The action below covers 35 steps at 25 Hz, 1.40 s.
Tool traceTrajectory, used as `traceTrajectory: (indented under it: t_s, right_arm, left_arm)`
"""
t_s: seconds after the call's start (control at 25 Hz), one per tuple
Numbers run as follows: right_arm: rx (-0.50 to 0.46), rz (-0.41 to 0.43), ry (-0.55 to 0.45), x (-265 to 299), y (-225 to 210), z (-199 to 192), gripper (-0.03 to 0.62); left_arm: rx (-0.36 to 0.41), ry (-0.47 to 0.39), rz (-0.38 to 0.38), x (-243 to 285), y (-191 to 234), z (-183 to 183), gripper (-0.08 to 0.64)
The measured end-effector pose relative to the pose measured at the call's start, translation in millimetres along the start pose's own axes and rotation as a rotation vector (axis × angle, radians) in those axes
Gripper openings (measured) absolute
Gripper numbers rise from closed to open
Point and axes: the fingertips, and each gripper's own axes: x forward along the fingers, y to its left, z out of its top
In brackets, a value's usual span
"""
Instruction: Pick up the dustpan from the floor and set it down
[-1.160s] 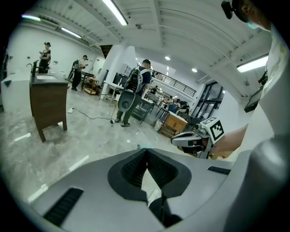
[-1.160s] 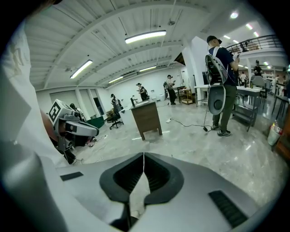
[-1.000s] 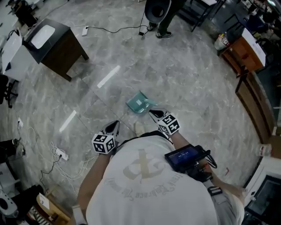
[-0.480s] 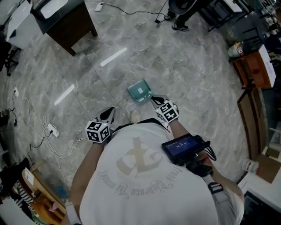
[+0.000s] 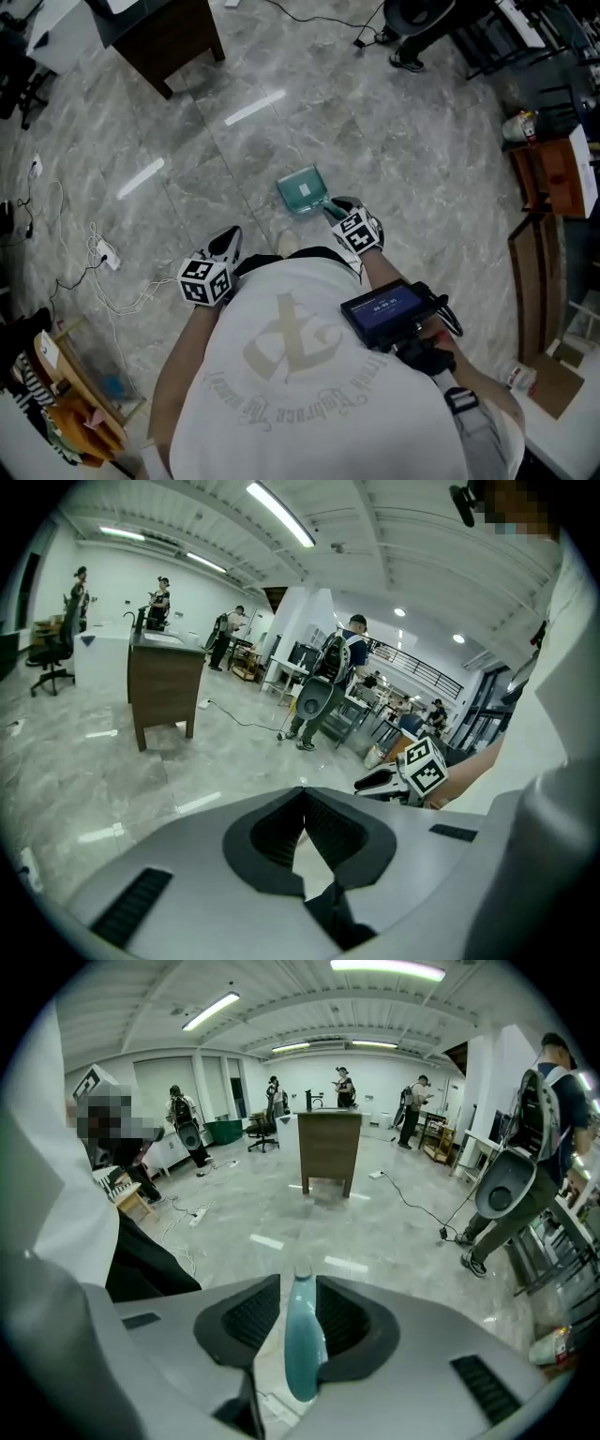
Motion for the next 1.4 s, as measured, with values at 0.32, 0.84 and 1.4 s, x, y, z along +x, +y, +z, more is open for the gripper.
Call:
traceTrajectory:
  t_s: [0.32,0.84,1.4]
  right_arm:
    - [-0.039,0.059,0.119,34.1,-0.4,-8.4,0.19]
    - [-0.05,0.077,0.269,70.0,-0.3,-24.3,0.191]
    - [-0.079,0.003,0.286,64.9,-17.8,-40.0,0.106]
  left_arm:
    - [-0.052,-0.024,0.081,-12.1,18.7,-1.0,0.012]
    - [-0.085,-0.032,0.154,-28.2,39.4,-1.1,0.012]
    - [-0.079,-0.042,0.169,-32.5,34.8,-1.6,0.012]
